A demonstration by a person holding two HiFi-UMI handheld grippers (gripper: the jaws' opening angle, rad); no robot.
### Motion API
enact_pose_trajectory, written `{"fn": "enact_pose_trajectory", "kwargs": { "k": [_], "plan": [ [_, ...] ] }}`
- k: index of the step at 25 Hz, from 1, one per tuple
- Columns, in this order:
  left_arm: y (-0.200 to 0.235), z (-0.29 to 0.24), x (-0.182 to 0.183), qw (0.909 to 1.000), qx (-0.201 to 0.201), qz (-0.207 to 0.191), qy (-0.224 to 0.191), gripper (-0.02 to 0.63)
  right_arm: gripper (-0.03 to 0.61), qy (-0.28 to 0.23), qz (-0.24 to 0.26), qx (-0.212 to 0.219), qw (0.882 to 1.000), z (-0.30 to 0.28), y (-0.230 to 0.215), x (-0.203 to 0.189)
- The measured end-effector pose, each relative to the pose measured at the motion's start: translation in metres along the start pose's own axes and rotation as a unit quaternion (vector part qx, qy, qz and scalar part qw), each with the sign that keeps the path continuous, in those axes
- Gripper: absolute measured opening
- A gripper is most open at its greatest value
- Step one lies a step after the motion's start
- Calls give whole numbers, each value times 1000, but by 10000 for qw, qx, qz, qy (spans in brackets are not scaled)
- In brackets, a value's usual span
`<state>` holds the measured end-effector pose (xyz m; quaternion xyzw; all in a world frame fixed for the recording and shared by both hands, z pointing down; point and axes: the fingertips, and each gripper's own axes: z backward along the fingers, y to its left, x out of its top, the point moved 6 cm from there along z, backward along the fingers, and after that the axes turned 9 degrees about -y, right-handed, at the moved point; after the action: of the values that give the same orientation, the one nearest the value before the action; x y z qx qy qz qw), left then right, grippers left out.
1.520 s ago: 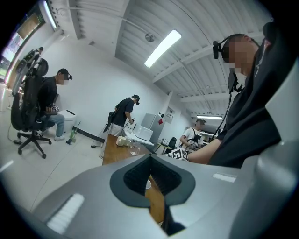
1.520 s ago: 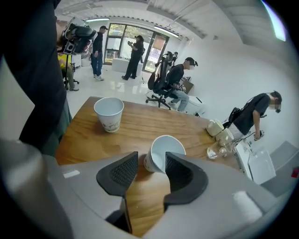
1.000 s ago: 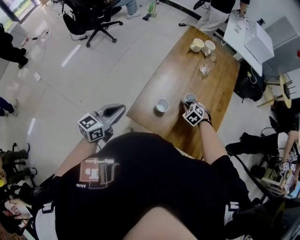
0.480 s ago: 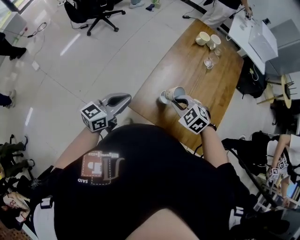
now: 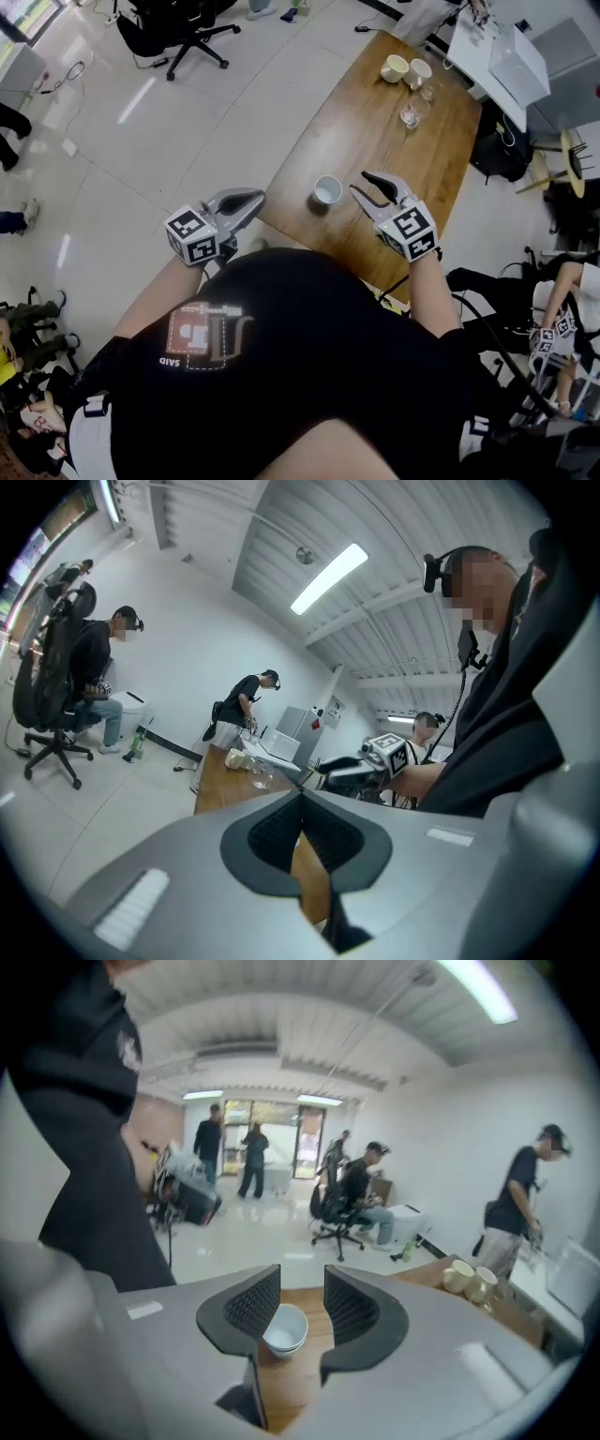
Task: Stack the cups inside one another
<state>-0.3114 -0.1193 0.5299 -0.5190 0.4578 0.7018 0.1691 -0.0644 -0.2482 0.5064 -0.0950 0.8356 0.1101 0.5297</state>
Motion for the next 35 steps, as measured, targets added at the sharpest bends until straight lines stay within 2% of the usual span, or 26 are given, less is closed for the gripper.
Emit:
{"fn": "enact_pose_trajectory", "kwargs": {
  "k": [1, 3, 5, 8, 10, 12, 13, 15, 17, 21, 35],
  "plan": [
    [1, -5, 1, 10000, -73, -8, 7, 2, 150, -421, -399, -359, 9977, 22, -15, 5],
    [1, -20, 3, 9997, -248, -48, 27, 2, 118, -973, -1159, -1025, 9831, 69, -41, -7],
    [-3, -39, 7, 9991, -410, -85, 58, 2, 86, -1179, -1855, -1570, 9628, 111, -54, -42],
    [-10, -70, 11, 9982, -571, -80, 132, 2, 46, -1222, -2794, -2218, 9262, 156, -52, -105],
    [-16, -91, 9, 9973, -704, -72, 200, 2, 14, -1225, -3361, -2505, 8996, 175, -39, -144],
    [-24, -109, 2, 9958, -846, -80, 341, 2, 14, -1293, -3840, -2656, 8748, 187, -19, -175],
    [-29, -116, -2, 9949, -905, -85, 430, 2, 14, -1337, -4016, -2699, 8649, 191, -10, -185],
    [-38, -129, -14, 9931, -1020, -84, 576, 2, 14, -1418, -4224, -2728, 8527, 198, 4, -198],
    [-45, -140, -23, 9912, -1139, -95, 669, 2, 14, -1454, -4257, -2729, 8504, 206, 9, -201],
    [-52, -153, -30, 9890, -1277, -129, 736, 2, 12, -1457, -4019, -2742, 8614, 222, 2, -197],
    [-47, -144, -22, 9907, -1181, -176, 658, 2, 12, -1375, -3659, -2592, 8832, 216, -8, -180]
  ]
}}
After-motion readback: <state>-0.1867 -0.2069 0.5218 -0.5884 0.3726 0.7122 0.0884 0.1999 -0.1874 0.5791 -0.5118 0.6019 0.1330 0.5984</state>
